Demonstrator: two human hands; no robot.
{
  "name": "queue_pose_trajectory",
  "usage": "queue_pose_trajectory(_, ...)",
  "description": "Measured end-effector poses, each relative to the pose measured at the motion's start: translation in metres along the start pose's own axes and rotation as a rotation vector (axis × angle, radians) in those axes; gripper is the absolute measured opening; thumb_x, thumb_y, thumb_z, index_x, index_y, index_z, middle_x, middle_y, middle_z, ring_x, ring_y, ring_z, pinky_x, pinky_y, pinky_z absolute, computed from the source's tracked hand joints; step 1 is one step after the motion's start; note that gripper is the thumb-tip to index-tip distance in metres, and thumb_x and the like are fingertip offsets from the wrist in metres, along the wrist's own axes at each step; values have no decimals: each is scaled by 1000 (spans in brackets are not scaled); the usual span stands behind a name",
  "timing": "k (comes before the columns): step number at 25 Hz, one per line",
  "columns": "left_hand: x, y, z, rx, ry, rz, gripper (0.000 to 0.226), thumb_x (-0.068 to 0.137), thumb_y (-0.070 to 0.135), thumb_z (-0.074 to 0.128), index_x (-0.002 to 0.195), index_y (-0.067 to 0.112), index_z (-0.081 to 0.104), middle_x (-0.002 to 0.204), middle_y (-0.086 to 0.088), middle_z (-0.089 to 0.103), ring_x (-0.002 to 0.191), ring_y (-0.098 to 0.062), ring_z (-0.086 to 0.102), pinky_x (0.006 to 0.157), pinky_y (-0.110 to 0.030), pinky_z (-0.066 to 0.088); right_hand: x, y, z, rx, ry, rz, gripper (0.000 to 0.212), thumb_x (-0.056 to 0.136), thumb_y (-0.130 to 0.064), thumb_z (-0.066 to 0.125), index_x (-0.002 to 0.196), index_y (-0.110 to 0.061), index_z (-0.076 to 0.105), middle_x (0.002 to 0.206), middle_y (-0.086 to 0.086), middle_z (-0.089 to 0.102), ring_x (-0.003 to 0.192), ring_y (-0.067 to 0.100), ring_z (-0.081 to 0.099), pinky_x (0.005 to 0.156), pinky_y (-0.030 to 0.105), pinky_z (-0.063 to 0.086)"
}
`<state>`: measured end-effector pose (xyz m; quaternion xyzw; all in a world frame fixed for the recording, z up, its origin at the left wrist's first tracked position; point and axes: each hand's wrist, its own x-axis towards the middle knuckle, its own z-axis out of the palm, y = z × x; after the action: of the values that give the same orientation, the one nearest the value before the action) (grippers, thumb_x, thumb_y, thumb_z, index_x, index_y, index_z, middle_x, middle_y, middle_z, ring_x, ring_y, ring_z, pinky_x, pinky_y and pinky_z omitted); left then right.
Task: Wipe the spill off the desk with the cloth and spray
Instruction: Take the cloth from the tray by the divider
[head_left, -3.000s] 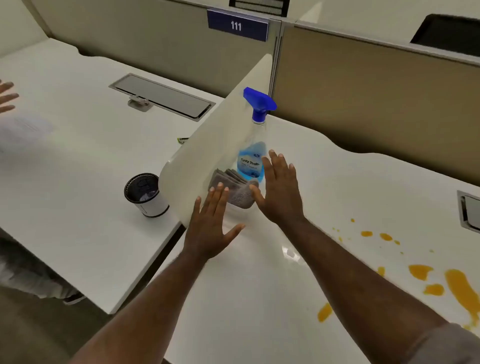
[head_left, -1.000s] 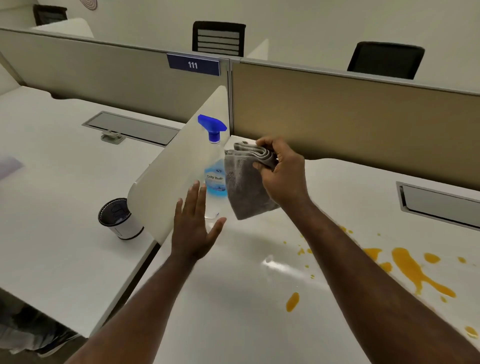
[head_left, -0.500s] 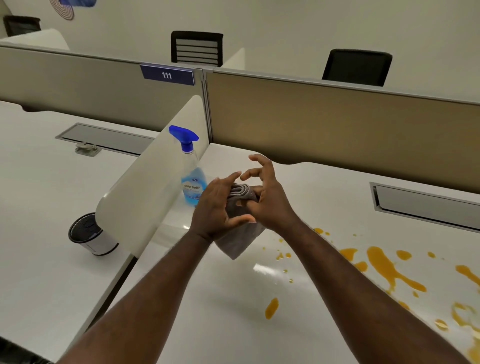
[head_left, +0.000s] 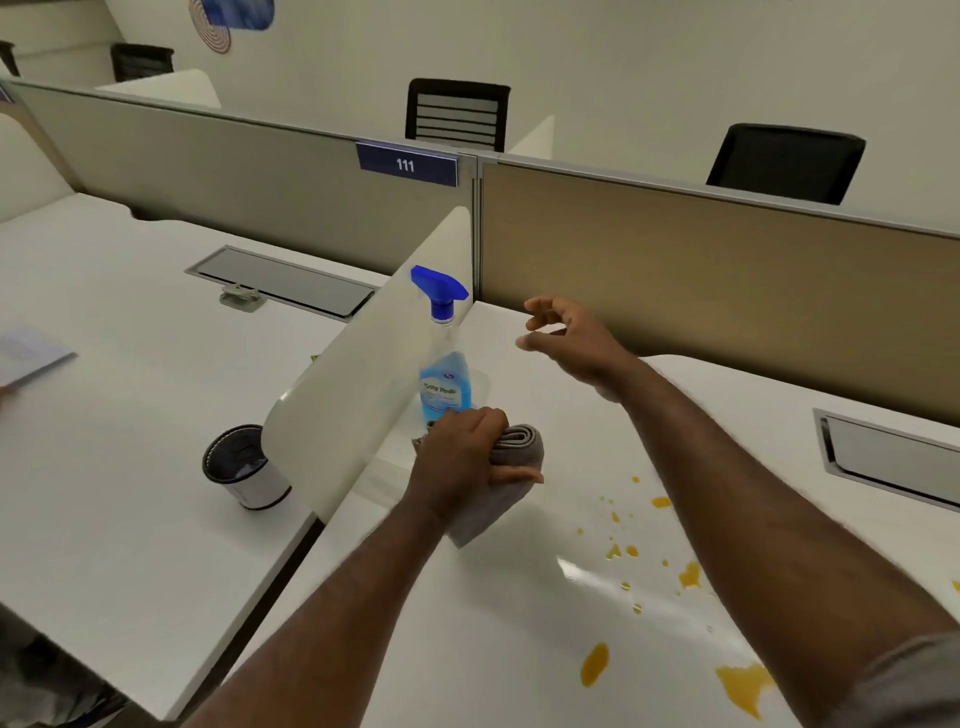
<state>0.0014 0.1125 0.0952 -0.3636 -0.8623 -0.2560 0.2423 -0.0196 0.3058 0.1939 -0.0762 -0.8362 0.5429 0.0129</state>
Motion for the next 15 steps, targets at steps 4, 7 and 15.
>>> queue_pose_trajectory(4, -14, -8, -3, 49, 39, 31, 53, 63, 62, 77, 76, 16, 54, 64, 0, 58, 57, -14, 54, 57, -24, 41, 53, 2, 43, -44, 49, 48, 60, 82, -27, 76, 134, -15, 48, 132, 5, 53, 109, 17, 52, 88, 33, 48)
queue_pose_trajectory(7, -22, -8, -7, 64, 73, 33, 53, 64, 65, 74, 74, 16, 55, 63, 1, 57, 55, -12, 52, 59, -20, 33, 76, 5, 71, -13, 40, 65, 72, 77, -27, 81, 137, -12, 44, 139, 4, 49, 113, 13, 46, 91, 30, 43)
queue_pose_trajectory(15, -41, -22, -19, 87, 91, 43, 56, 61, 66, 67, 70, 12, 57, 59, -2, 57, 51, -13, 52, 58, -18, 32, 108, 12, 117, 78, 22, 112, 70, 78, -26, 80, 136, -11, 45, 133, 3, 53, 118, 18, 51, 90, 30, 43)
